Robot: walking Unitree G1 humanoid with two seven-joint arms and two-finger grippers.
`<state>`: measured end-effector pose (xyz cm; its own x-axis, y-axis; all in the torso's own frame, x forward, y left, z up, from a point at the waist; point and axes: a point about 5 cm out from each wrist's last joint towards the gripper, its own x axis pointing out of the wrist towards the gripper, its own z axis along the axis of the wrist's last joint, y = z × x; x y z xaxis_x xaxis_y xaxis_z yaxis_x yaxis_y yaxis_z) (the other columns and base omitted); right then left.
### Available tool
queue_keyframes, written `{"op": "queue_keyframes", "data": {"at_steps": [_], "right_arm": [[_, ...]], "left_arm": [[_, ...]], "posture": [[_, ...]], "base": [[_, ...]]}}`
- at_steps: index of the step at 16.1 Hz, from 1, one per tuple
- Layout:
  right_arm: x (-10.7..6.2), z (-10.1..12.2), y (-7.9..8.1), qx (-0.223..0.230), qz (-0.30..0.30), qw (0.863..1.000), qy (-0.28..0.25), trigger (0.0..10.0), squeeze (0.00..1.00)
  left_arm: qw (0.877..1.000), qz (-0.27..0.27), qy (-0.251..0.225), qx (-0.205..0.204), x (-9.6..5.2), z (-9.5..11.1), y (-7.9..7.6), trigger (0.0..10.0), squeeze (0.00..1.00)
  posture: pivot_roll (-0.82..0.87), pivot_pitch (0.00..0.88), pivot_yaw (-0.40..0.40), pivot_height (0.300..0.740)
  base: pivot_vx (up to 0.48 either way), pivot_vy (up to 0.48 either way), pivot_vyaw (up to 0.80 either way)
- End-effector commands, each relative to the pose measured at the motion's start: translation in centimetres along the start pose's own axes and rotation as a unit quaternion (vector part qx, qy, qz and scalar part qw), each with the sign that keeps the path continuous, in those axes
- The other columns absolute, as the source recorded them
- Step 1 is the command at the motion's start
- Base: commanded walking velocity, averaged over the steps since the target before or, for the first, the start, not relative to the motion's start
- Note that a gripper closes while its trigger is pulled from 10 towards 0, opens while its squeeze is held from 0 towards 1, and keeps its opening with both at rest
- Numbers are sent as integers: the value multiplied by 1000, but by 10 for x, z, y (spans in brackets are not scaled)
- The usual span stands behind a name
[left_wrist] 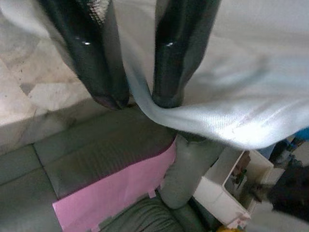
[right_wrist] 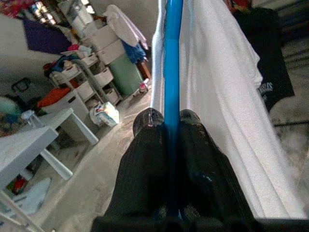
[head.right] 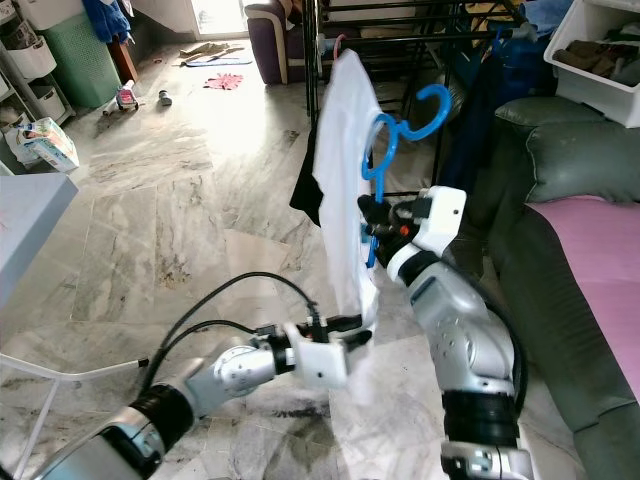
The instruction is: Hang hanger
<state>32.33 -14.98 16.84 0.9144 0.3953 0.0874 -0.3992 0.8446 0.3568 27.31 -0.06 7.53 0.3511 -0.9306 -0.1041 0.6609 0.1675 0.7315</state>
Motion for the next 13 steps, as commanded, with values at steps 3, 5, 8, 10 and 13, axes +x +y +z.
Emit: {"op": "queue_keyframes", "data": {"at_steps": [3, 5, 8, 10, 13], "right_arm": [[-9, -5, 5, -89, 30, 996, -13, 10000, 0], [-13, -10, 5, -112, 40, 993, -7, 10000, 0], [-22, -24, 7, -171, 63, 983, 2, 10000, 0], [-29, -31, 6, -211, 79, 974, 9, 10000, 0], [-41, -39, 0, -218, 88, 972, 16, 10000, 0]], "left_arm": [[1000, -8, -5, -21, -8, -3, 2, 10000, 1000], [999, 5, -7, -37, -15, -4, 2, 10000, 1000], [997, 41, -20, -57, -32, -3, 6, 10000, 1000], [996, 59, -32, -58, -42, 1, 12, 10000, 1000], [994, 82, -49, -49, -60, 10, 31, 10000, 1000]], "posture": [[-44, 33, 14, 740], [-44, 33, 14, 740], [-31, 39, 11, 740], [-28, 40, 10, 740], [-18, 42, 10, 740]], "base": [[0, 0, 0], [0, 0, 0], [0, 0, 0], [0, 0, 0], [0, 0, 0]]}}
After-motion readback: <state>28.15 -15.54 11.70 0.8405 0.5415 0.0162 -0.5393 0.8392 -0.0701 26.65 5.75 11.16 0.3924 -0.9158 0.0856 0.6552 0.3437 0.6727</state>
